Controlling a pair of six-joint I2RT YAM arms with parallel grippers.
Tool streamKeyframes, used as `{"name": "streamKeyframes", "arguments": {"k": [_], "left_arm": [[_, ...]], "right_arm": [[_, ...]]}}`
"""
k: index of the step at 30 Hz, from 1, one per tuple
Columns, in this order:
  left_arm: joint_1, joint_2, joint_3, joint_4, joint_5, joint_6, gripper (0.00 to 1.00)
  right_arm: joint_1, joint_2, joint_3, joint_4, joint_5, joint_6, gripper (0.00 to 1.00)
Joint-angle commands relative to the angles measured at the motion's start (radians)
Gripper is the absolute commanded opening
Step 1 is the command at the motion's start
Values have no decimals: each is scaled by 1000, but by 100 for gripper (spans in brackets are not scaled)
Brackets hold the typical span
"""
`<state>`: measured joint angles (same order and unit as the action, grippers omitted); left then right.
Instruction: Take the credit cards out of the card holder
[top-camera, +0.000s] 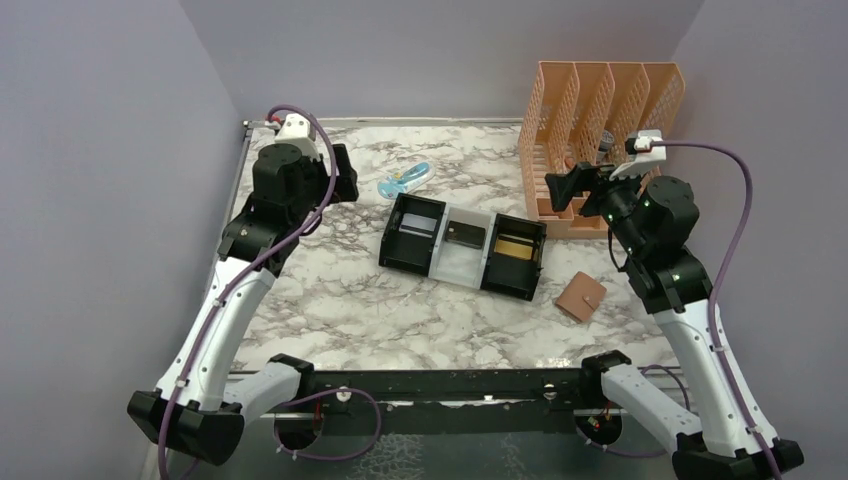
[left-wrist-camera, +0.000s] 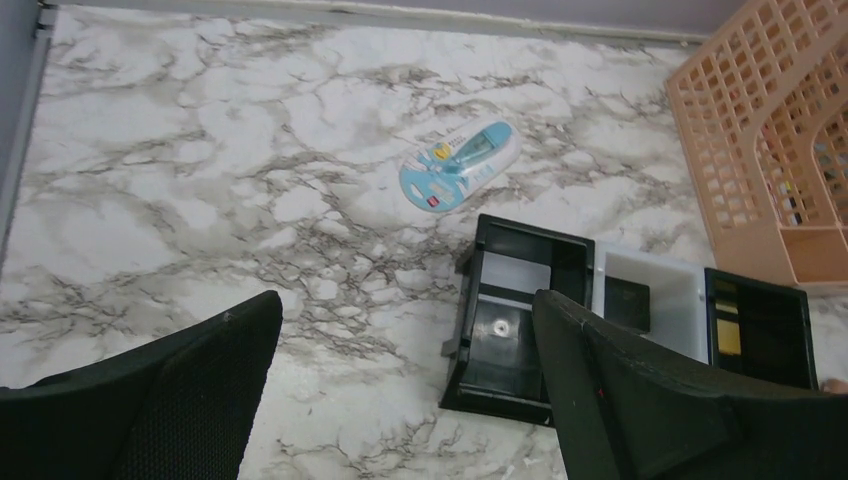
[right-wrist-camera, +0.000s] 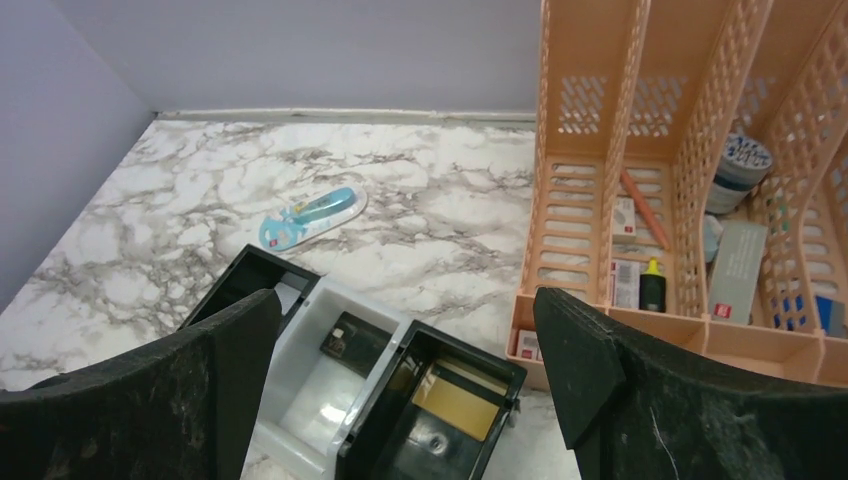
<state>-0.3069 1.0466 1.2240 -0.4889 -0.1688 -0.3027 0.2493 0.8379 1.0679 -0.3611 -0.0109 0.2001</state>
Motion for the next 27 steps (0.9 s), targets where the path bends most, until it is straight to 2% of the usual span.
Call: {"name": "streamKeyframes", "arguments": {"k": [1, 6, 11, 16, 23, 27], "left_arm": [[12, 30, -43, 25, 219, -8, 99], [-53, 79, -101, 33, 268, -7, 99], [-149, 137, -139, 38, 274, -14, 99], [-200, 142, -184, 58, 259, -16, 99], [-214, 55, -274, 118, 200, -16, 99], [-214, 34, -301, 140, 192, -21, 99]], "right_arm": [[-20, -18, -59, -30, -89, 86, 100], [-30, 15, -119, -43, -162, 125, 99], [-36, 130, -139, -124, -165, 188, 99], [-38, 218, -156, -182, -99, 263, 100], [-40, 246, -249, -215, 106, 356, 99], [-40, 294, -286, -168, 53, 358, 99]]}}
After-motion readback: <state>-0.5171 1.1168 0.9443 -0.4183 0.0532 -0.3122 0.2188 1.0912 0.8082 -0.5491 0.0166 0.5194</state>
